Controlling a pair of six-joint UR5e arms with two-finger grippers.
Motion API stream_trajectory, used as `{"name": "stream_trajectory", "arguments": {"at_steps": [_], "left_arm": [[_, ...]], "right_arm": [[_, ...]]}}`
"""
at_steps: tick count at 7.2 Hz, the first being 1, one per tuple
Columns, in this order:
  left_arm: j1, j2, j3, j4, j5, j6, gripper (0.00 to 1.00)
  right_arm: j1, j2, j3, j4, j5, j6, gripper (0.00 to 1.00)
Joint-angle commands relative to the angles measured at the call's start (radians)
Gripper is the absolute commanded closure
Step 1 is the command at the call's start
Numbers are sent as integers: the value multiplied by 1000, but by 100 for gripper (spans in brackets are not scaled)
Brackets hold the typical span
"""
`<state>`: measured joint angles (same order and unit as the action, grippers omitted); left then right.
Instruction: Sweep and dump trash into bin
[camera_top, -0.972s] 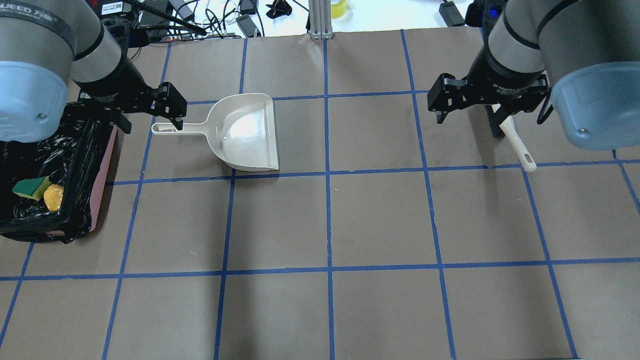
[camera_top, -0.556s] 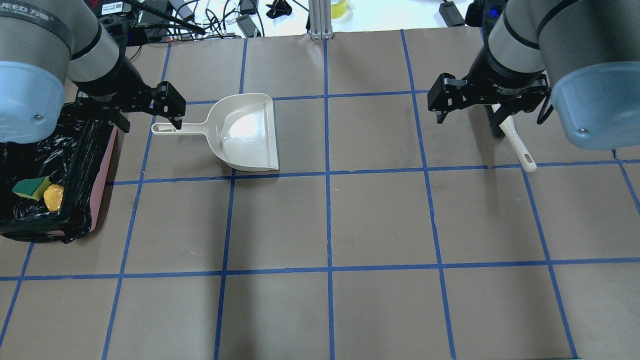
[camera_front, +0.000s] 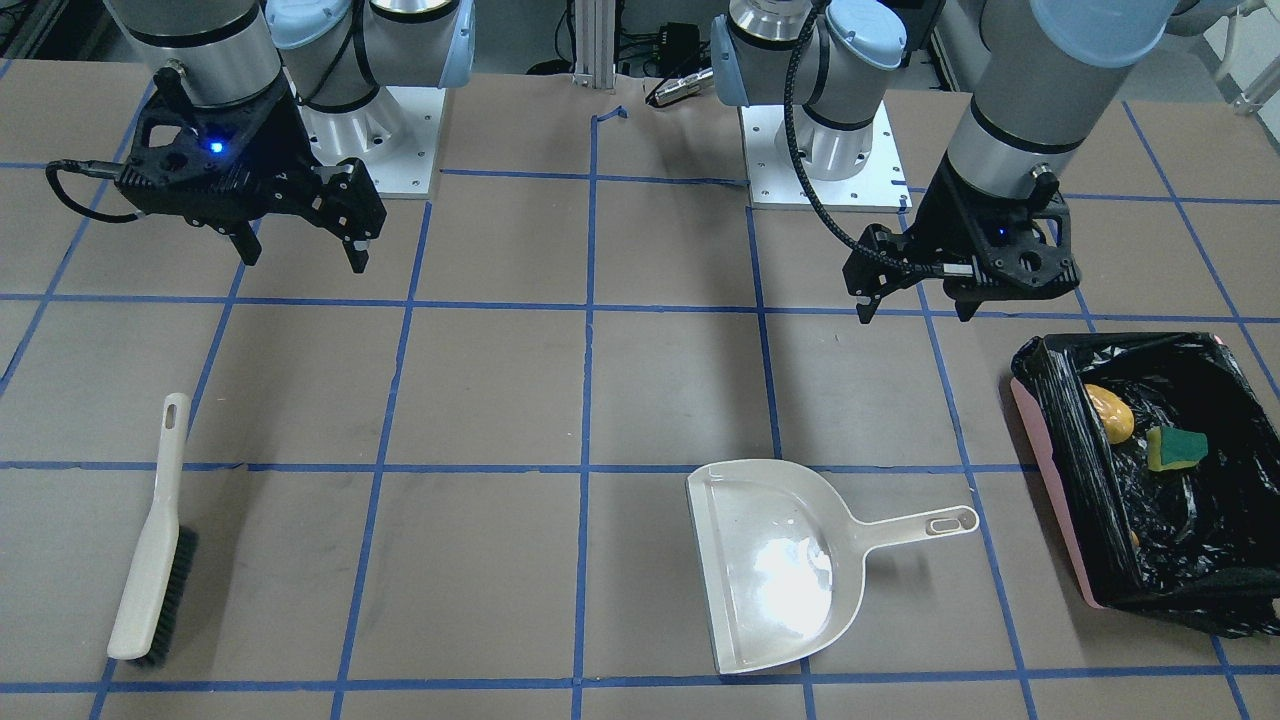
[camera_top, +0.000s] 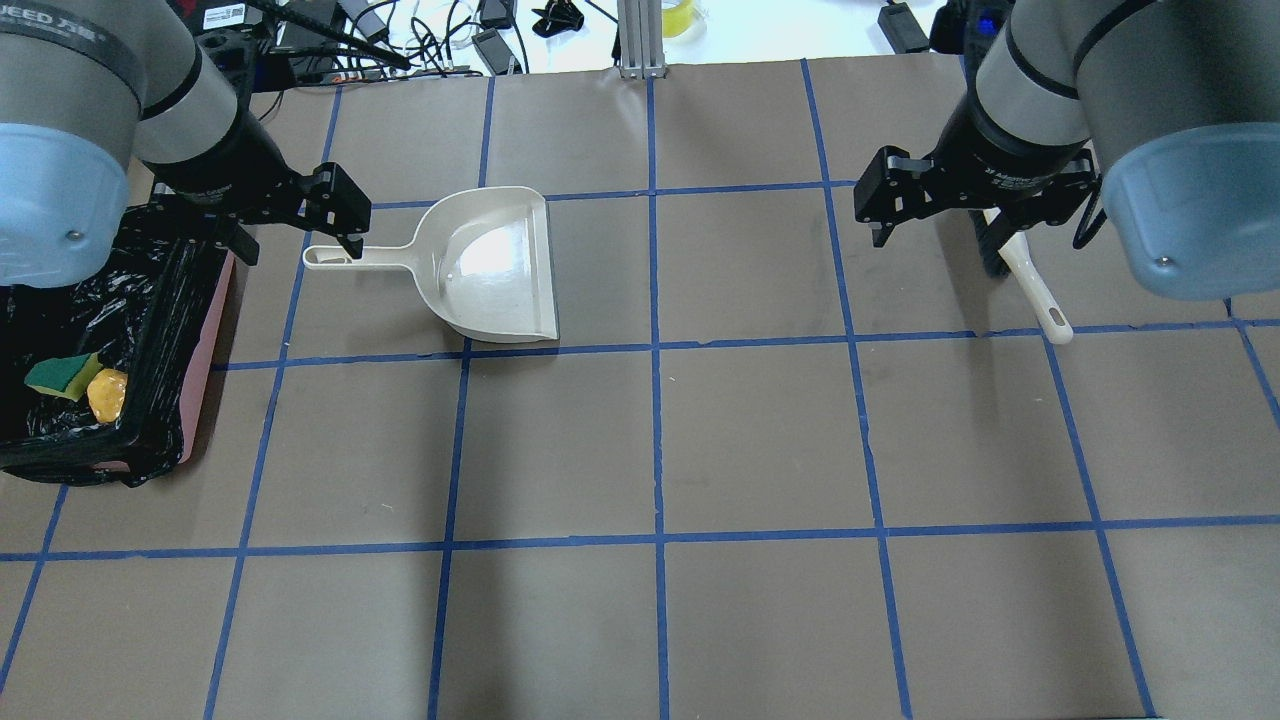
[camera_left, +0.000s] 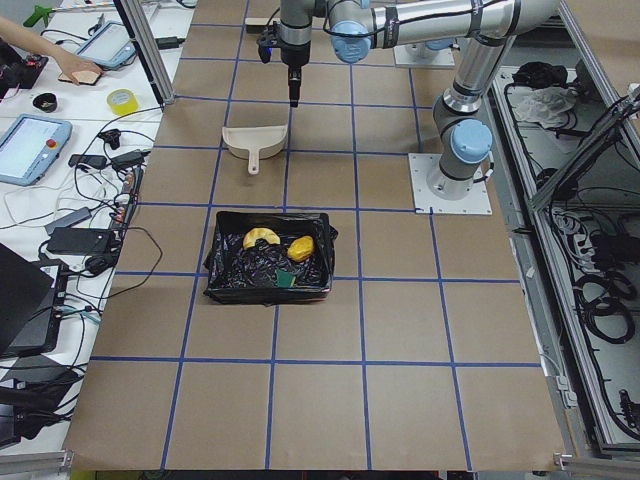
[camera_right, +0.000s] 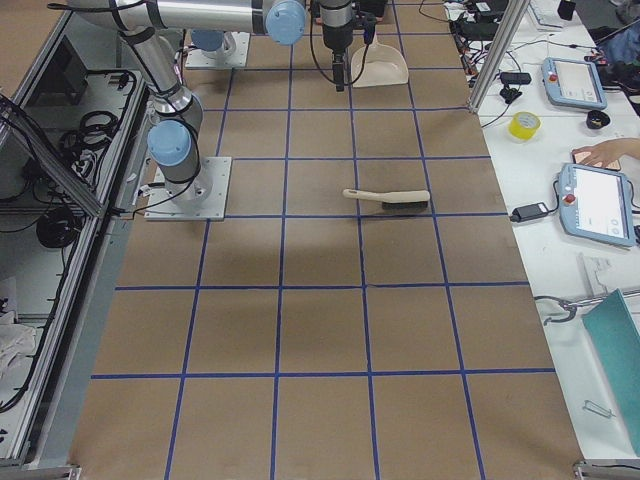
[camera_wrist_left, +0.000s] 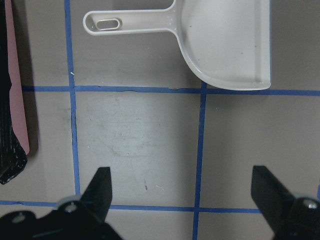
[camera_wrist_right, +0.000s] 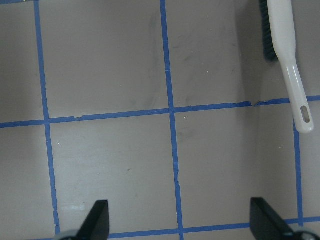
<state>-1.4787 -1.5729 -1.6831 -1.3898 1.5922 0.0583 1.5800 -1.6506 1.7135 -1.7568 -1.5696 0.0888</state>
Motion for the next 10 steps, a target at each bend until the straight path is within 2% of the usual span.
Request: {"name": "stream_trajectory", "arguments": {"at_steps": [1,7,10], "left_arm": [[2,-4,0,0,0,0,0],[0,-21,0,-2,0,-15,0],[-2,4,2,-1,0,-60,0]], "right_arm": [[0,0,0,0,0,2,0],[0,0,0,0,7,2,0],[0,0,0,0,7,2,0]]}}
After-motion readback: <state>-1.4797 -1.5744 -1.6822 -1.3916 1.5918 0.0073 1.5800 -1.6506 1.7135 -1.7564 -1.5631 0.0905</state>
